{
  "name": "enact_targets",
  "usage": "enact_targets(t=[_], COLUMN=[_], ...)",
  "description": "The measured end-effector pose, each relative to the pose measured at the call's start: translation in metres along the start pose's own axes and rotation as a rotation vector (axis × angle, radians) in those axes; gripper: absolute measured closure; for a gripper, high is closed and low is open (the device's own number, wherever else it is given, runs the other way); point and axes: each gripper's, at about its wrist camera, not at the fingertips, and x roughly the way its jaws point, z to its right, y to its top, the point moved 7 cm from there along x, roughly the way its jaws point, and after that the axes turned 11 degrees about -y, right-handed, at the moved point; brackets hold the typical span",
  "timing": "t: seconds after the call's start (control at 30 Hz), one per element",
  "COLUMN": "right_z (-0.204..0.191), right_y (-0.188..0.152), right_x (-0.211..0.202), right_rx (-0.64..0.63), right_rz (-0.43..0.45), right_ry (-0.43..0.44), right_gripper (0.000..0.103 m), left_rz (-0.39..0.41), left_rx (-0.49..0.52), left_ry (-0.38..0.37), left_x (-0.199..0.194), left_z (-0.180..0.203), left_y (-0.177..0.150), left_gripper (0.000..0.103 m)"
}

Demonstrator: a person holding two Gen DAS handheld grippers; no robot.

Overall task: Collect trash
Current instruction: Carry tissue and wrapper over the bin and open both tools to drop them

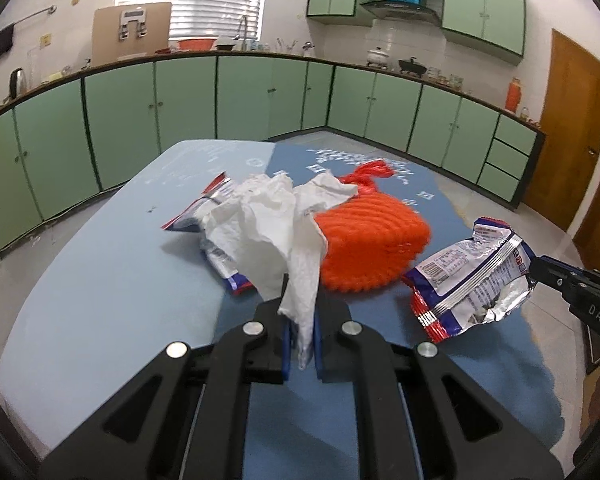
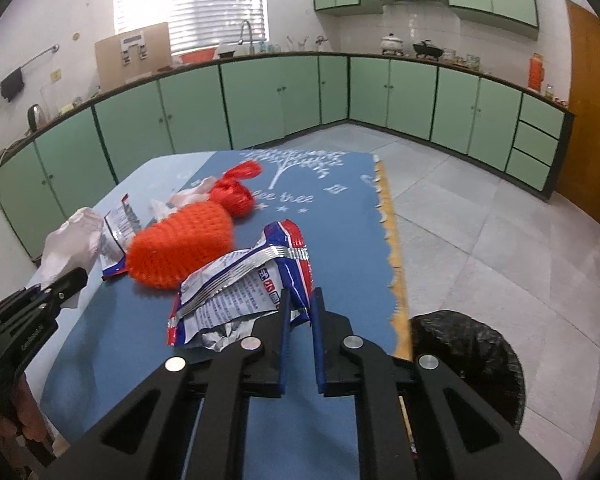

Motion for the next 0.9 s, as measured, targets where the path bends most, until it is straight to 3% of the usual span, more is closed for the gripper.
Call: enact_targets(t=[0.37,0.67,0.9], right_z=[0.064,0.141,0.203], right_y=[-0.005,-0.024,-0.058], right_x=[-0.024,-0.042,-0.042], right_rx=[0.075,0.162,0.23], right_rz=[0.02,0.015,-0.031], right_ry=[-0.087,-0.214,-0.325], right_gripper=[0.093,0.093,0.093], left_rz=[0.001,-0.03,-0.092], left_rx=[0.082,0.176,0.226], left_ry=[-0.14,-0.335,-0.47], left_x=[0.007,0.032,0.059], left_z=[0.072,0.175,0.249], left_y=[0.01,0.008,-0.008], left_gripper=[0.096,0.096,0.096])
